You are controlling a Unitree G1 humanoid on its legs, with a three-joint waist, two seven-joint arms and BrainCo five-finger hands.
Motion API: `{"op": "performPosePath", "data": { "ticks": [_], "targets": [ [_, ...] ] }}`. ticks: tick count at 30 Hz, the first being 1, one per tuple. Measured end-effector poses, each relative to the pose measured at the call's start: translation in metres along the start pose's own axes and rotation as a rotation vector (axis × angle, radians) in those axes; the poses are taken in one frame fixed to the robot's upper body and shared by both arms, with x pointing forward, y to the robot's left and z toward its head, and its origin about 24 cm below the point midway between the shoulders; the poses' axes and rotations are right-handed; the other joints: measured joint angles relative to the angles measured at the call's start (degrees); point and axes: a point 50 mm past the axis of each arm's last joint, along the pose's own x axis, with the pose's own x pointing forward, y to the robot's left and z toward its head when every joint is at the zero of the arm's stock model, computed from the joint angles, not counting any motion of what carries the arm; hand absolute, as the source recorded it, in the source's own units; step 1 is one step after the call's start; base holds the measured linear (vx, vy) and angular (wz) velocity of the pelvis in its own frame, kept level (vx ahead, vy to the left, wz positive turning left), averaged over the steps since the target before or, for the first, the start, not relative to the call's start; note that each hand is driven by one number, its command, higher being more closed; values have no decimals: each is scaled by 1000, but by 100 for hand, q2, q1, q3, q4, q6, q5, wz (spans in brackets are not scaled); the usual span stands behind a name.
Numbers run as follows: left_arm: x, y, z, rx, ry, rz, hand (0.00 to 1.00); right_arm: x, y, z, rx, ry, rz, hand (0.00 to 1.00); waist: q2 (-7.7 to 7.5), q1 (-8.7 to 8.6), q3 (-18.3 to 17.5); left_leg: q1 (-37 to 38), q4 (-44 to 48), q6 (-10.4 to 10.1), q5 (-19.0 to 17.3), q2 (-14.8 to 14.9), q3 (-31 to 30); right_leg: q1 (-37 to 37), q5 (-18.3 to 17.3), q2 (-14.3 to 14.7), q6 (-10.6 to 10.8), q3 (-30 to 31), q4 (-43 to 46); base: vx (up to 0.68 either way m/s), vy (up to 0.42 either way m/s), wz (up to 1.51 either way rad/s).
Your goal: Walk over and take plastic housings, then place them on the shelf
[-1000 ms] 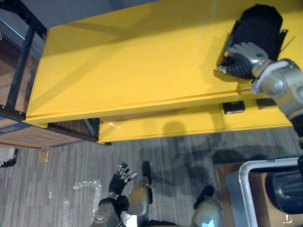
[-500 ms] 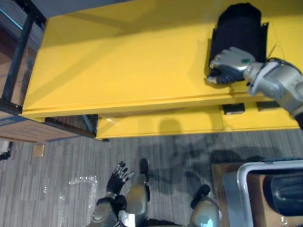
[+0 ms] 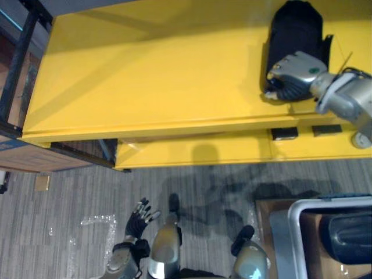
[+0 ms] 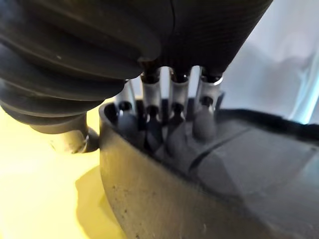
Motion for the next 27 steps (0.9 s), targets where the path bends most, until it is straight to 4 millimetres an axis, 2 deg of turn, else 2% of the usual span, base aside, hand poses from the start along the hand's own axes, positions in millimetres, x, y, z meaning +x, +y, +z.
{"op": "performPosePath", "data": {
  "ticks": [10, 13, 22, 27],
  "targets": [
    [0, 0, 0, 0, -2, -2, 0, -7, 0, -19, -233, 114, -157, 0, 1, 9, 0, -6, 0, -2, 3, -1, -9, 0, 0, 1, -1, -6, -4, 0, 0, 0],
    [0, -1, 0, 0, -3, -3, 0, -8, -4, -23, -246, 149, -191, 0, 1, 9, -1, -8, 0, -2, 3, -1, -10, 0, -1, 1, -3, -8, -4, 0, 0, 0],
    [1, -1, 1, -1, -8, -4, 0, -11, -5, -23, -220, 161, -208, 0, 1, -17, -1, -6, -1, -3, 3, 0, -5, 1, -1, 4, -3, -5, -9, 0, 0, 0],
    [1, -1, 1, -2, -10, -4, 0, -13, -5, -6, 12, 106, -265, 0, -1, -31, -2, 5, -1, -3, 4, 10, 10, 1, 3, 12, -7, 6, -10, 0, 0, 0]
  ]
}}
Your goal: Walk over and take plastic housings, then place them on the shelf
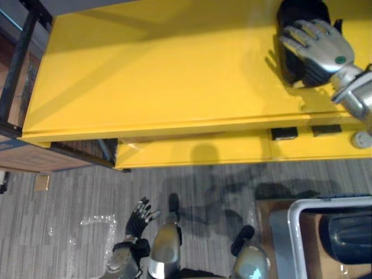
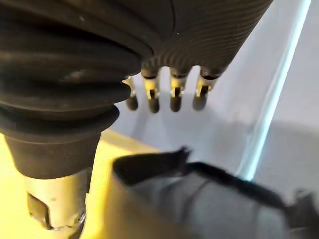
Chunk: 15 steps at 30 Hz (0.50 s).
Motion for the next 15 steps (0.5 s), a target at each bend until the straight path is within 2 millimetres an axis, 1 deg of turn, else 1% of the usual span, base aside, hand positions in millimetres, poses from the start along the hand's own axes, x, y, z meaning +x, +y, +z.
{"op": "performPosePath", "data": {
  "ticks": [2, 3, 4, 5, 7, 8, 9, 10, 11, 12, 13, 14, 15],
  "targets": [
    [0, 0, 0, -2, -5, 1, 0, -5, -7, 11, 222, 0, -61, 0, 0, -4, 0, 17, 0, -11, 8, -4, 5, 10, 10, -1, -4, 0, -1, 0, 0, 0],
    [0, 0, 1, -2, -9, 1, 0, -7, -10, 14, 281, -2, -82, 0, 0, -5, 0, 26, 0, -11, 9, -5, 6, 17, 10, -2, -4, 1, -1, 0, 0, 0],
    [0, 0, 1, -3, -16, 1, 0, -9, -17, 18, 421, -1, -127, 0, 0, -18, 0, 47, 0, -11, 8, -6, 9, 39, 10, -4, -4, 1, -4, 0, 0, 0],
    [0, 0, 2, -4, -17, 1, 0, -10, -21, 21, 487, -2, -156, 0, 0, -30, 0, 66, 0, -11, 8, -6, 10, 59, 10, -4, -4, 1, -6, 0, 0, 0],
    [0, -1, 1, -6, -18, -1, 0, -9, -32, 41, 787, -52, -236, 0, -1, -148, 0, 133, -1, -13, 4, -9, 23, 124, 3, -5, -3, 4, -42, -34, -7, -3],
    [0, -1, 1, -6, -18, -1, 0, -8, -34, 47, 847, -70, -250, 0, -1, -174, 0, 133, -1, -13, 4, -9, 32, 120, -13, -5, -24, 10, -80, -74, -2, -8],
    [0, -3, 1, -5, -15, -5, 0, -8, -34, 59, 947, -106, -256, 0, -1, -229, 0, 134, -1, -12, 4, -11, 56, 107, -13, -4, -27, 34, -106, -60, 1, -7],
    [0, -4, 0, -6, -12, -9, 0, -7, -31, 68, 1006, -125, -247, 0, -1, -283, 0, 134, -1, -12, 4, -17, 61, 107, -9, -4, -18, 44, -116, -89, 1, -11],
    [0, -7, -1, -14, -11, -12, 0, -8, -24, 82, 1109, -144, -209, 0, -1, -310, 0, 147, -1, -3, -3, -19, 96, 92, 16, -4, -9, 86, -136, -46, -1, -11],
    [0, -8, -2, -21, -11, -12, 0, -8, -20, 87, 1150, -147, -192, 0, -1, -309, 0, 161, -1, 3, -7, -19, 122, 86, 27, -3, -9, 113, -144, -43, -4, -17],
    [0, -11, -3, -36, -11, -10, 0, -8, -12, 96, 1218, -139, -155, 0, 0, -317, -1, 189, 0, 8, -10, -25, 163, 90, 49, -4, -1, 148, -170, -18, -6, -13],
    [1, -13, -3, -43, -11, -12, 0, -8, -7, 101, 1254, -133, -133, 0, 0, -330, -1, 191, 0, 10, -11, -28, 168, 89, 60, -5, -5, 156, -179, -18, -10, -9],
    [1, -16, -3, -48, -11, -17, 0, -8, 2, 108, 1327, -109, -86, 0, 0, -343, -1, 183, 0, 12, -12, -30, 168, 83, 69, -6, -7, 156, -184, 0, 0, 0]
  ]
}}
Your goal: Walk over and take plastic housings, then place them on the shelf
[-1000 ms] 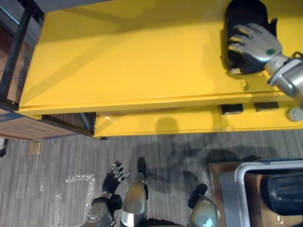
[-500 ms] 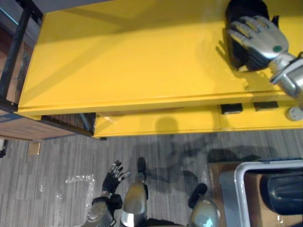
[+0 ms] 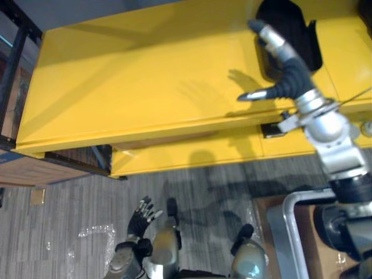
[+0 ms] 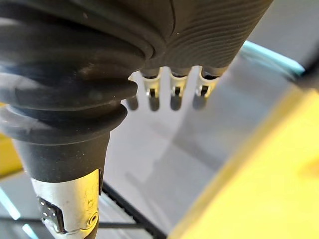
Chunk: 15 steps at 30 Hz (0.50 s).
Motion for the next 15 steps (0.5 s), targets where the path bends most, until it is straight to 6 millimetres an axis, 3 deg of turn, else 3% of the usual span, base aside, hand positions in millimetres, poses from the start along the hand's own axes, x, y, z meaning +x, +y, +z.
{"op": "performPosePath", "data": {
  "ticks": [5, 15],
  "targets": [
    [-1, -4, -3, 3, 12, 3, 0, 3, 25, -21, 193, 158, -20, 0, 2, -19, -1, 4, 1, 10, -4, -28, -7, 2, 3, -27, -1, 2, 17, 0, 0, 0],
    [0, -13, -8, -21, 22, 3, 0, 10, 48, -33, 335, 286, -186, 0, 61, -145, 9, 19, 2, 55, -32, -137, -12, 0, -10, -140, 42, 15, 102, 0, 0, 0]
  ]
}}
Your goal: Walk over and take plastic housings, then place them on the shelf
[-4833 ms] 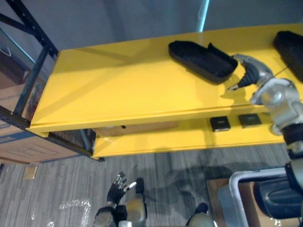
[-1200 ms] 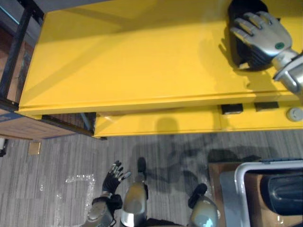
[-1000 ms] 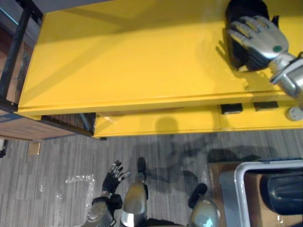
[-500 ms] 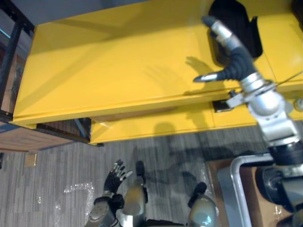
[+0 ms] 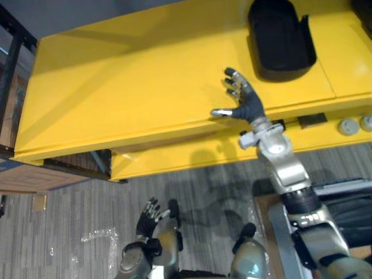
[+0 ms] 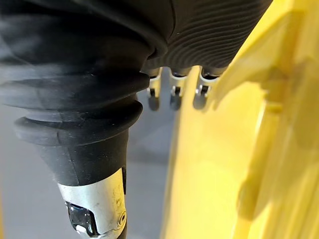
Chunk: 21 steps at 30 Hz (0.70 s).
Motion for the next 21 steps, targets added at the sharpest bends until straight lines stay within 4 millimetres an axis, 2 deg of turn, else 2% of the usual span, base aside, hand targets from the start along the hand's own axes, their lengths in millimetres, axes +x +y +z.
{"op": "performPosePath", "data": {
  "ticks": [6, 11, 21],
  "targets": [
    [0, -6, -2, -17, 1, -5, 0, 10, 0, 4, -8, -10, -107, 0, 128, -39, 17, 15, 0, 9, 7, -13, -6, 0, -17, -22, -4, 4, 40, 0, 0, 0],
    [-1, -13, -9, -4, 23, -28, 0, 16, 1, 10, -8, -27, -188, 0, 152, -130, 5, 68, 0, 31, -8, -66, 2, -3, -74, -95, 22, 43, 119, -10, -9, -1],
    [-1, -17, -15, -19, 46, -30, 0, 16, -9, 13, -37, -42, -277, 0, 355, -170, 4, 97, 0, 44, -17, -87, 15, -15, -75, -115, 27, 100, 161, -1, -5, -2]
  ]
}}
